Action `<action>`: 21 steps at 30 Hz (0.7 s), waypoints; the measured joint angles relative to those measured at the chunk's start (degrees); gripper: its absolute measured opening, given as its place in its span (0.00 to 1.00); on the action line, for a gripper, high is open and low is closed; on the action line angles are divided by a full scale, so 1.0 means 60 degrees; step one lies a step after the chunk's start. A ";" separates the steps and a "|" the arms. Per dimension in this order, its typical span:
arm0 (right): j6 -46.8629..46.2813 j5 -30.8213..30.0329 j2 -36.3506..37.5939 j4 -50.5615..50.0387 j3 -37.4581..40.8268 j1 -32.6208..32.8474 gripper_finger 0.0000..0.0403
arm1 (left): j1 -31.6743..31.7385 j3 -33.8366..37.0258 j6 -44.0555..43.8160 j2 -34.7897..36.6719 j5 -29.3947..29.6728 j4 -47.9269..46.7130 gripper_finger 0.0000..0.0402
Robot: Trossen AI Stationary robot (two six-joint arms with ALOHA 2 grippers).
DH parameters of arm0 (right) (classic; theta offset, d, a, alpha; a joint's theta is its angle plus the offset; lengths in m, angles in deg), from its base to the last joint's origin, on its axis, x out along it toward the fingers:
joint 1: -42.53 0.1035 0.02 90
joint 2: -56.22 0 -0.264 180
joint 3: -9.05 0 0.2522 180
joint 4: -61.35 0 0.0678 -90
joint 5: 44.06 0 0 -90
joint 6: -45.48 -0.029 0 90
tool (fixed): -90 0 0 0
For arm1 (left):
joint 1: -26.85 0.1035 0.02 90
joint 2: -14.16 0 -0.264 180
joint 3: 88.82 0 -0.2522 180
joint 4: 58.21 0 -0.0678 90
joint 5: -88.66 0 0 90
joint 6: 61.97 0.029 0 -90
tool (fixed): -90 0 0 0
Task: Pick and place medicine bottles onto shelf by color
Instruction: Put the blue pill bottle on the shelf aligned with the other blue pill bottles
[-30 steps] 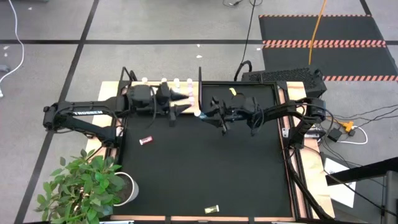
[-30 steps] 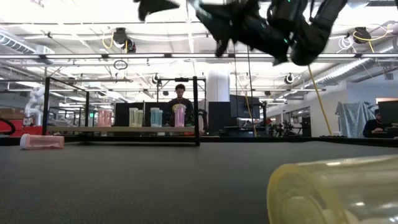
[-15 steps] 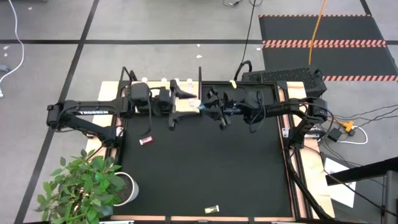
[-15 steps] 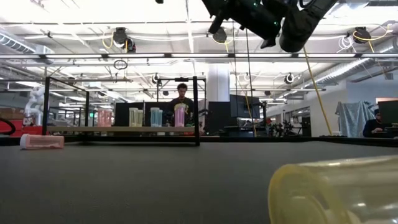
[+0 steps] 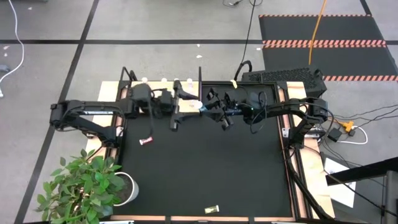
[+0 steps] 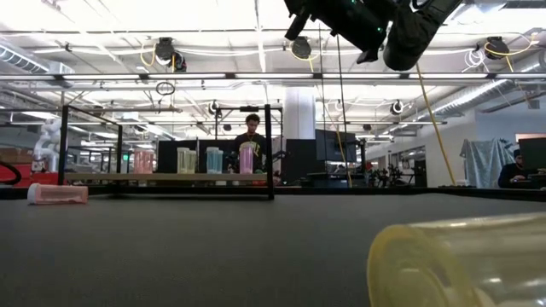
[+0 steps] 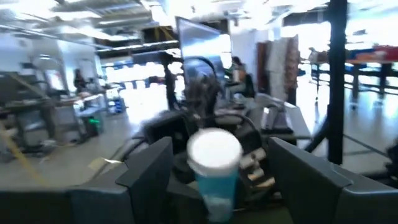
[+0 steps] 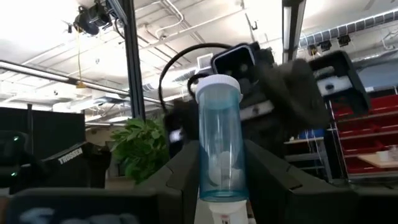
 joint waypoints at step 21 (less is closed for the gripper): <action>-0.0290 0.0022 0.0000 -0.0114 0.0007 0.0015 0.25 | 0.0281 0.0008 -0.0491 -0.0649 -0.0506 0.1255 0.37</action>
